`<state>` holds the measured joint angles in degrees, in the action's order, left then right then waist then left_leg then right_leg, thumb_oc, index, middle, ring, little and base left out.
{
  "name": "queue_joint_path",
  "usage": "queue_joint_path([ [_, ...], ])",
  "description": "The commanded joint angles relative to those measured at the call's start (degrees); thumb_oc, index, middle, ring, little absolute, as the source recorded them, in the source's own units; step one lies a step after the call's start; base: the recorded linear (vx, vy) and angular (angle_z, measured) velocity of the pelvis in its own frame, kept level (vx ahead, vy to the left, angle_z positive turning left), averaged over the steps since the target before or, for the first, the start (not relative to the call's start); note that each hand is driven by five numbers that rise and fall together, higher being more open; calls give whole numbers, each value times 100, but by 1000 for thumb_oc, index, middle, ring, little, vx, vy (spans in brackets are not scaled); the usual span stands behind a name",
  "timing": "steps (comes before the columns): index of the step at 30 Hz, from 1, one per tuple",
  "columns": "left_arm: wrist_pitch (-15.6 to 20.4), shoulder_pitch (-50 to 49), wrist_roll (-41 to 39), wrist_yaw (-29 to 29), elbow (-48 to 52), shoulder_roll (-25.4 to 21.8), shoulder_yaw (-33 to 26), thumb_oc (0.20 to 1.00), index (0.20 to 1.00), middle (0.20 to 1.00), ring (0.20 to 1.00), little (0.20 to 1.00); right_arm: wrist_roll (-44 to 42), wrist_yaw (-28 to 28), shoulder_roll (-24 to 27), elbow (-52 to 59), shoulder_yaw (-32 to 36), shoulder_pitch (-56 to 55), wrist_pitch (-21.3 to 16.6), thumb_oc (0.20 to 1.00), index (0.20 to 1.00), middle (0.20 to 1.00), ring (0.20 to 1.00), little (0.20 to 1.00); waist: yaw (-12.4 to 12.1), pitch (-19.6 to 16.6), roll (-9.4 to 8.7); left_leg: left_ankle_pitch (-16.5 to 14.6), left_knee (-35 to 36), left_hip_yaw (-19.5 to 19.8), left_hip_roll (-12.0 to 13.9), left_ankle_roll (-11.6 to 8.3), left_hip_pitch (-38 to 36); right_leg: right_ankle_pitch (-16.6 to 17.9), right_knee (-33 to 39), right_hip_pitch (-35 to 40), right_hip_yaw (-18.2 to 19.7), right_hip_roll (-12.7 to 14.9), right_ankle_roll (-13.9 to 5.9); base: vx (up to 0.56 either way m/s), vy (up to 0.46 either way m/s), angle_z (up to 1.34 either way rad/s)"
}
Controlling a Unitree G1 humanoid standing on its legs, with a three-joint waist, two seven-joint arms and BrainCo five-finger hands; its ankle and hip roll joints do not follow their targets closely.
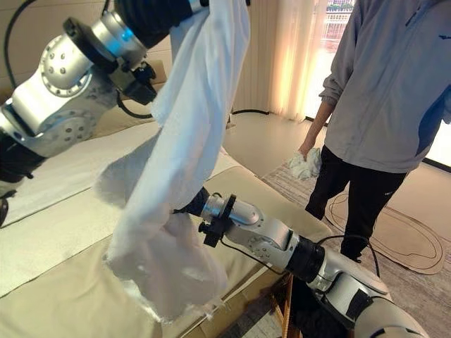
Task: Pick up clothes into the bucket
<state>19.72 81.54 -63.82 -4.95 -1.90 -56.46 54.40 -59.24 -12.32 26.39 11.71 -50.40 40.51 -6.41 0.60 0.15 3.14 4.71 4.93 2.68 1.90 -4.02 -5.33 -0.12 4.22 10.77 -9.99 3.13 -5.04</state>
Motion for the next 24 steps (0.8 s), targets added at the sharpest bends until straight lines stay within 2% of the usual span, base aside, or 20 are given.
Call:
queue_joint_path([
  [1,20,-248,130,187,-628,-279,-611,200,200,200,200,200,-406,31,163,420,1094,142,-551,200,200,200,200,200,-85,105,-330,-380,-249,-255,-96,20,-295,114,-262,-292,7,48,-142,0,0,0],
  [5,2,-697,218,176,-594,-471,-898,200,200,200,200,200,-489,12,418,527,1433,-171,-567,200,200,200,200,200,-35,98,-338,-397,-260,-270,-88,16,-322,89,-280,-277,11,37,-138,0,0,0],
  [6,12,-1061,276,195,-524,-561,-1173,200,200,200,200,200,-514,49,571,579,1676,-352,-593,200,200,200,200,200,-13,92,-341,-408,-262,-274,-79,12,-339,70,-288,-268,23,34,-130,0,0,0],
  [7,29,-1223,367,221,-480,-627,-1286,282,282,282,282,282,-527,65,642,594,1804,-453,-614,200,200,200,200,200,-4,91,-354,-416,-269,-275,-78,11,-345,62,-292,-267,26,30,-126,0,0,0],
  [8,46,-1438,474,299,-411,-645,-1455,1000,1000,1000,1000,1000,-531,108,686,595,1957,-562,-651,200,200,200,200,200,1,92,-364,-422,-277,-275,-77,11,-348,56,-292,-255,27,27,-123,0,0,0],
  [10,55,-1719,501,322,-328,-676,-1677,1000,1000,1000,1000,1000,-530,136,748,625,2086,-660,-669,200,200,200,200,200,8,87,-363,-429,-285,-282,-72,10,-347,50,-292,-250,25,25,-121,0,0,0],
  [11,49,-2340,556,349,-31,-720,-2117,1000,1000,1000,1000,1000,-571,182,901,719,2479,-961,-708,200,200,200,200,200,16,82,-396,-452,-301,-290,-63,9,-356,36,-291,-246,28,23,-117,0,0,0],
  [15,86,-3690,1012,424,679,-838,-3163,1000,1000,1000,1000,1000,-655,201,1232,923,3221,-1519,-801,200,200,200,200,200,23,80,-448,-489,-328,-314,-40,6,-368,13,-285,-245,63,5,-102,0,0,0],
  [16,75,-4114,1099,430,841,-783,-3488,1000,1000,1000,1000,1000,-642,211,1304,974,3422,-1645,-821,200,200,200,200,200,29,84,-457,-500,-339,-317,-41,6,-367,6,-287,-245,71,1,-101,0,0,0],
  [17,68,-4166,1106,434,864,-782,-3534,1000,1000,1000,1000,1000,-641,212,1311,978,3405,-1642,-820,200,200,200,200,200,39,79,-444,-501,-339,-318,-40,6,-368,6,-287,-245,72,0,-101,0,0,0],
  [18,48,-5102,1392,400,1185,-598,-4223,1000,1000,1000,1000,1000,-552,264,1420,1076,3986,-2005,-919,200,200,200,200,200,37,105,-485,-531,-374,-332,-40,11,-361,-9,-297,-246,98,-6,-91,0,0,0],
  [19,39,-5164,1399,404,1214,-593,-4276,1000,1000,1000,1000,1000,-550,267,1427,1084,3966,-2003,-917,200,200,200,200,200,49,99,-472,-534,-375,-335,-38,11,-363,-9,-298,-246,100,-7,-91,16,3,-3],
  [21,-18,-6027,1631,346,1421,-164,-4788,1000,1000,1000,1000,1000,-500,325,1406,1103,4405,-2334,-994,200,200,200,200,200,45,123,-498,-574,-407,-355,-47,23,-364,-20,-298,-244,116,-9,-85,17,7,-4],
  [22,-163,-6964,1778,199,1574,429,-5206,1000,1000,1000,1000,1000,-384,413,1299,1096,4830,-2680,-1034,200,200,200,200,200,52,146,-510,-612,-439,-373,-49,42,-367,-30,-294,-238,147,-9,-73,19,15,-5],
  [24,-279,-7661,1851,78,1647,1068,-5434,1000,1000,1000,1000,1000,-227,509,1206,1117,5197,-2897,-1077,200,200,200,200,200,71,174,-516,-631,-452,-389,-51,59,-363,-31,-285,-240,166,-12,-65,14,15,-10],
])
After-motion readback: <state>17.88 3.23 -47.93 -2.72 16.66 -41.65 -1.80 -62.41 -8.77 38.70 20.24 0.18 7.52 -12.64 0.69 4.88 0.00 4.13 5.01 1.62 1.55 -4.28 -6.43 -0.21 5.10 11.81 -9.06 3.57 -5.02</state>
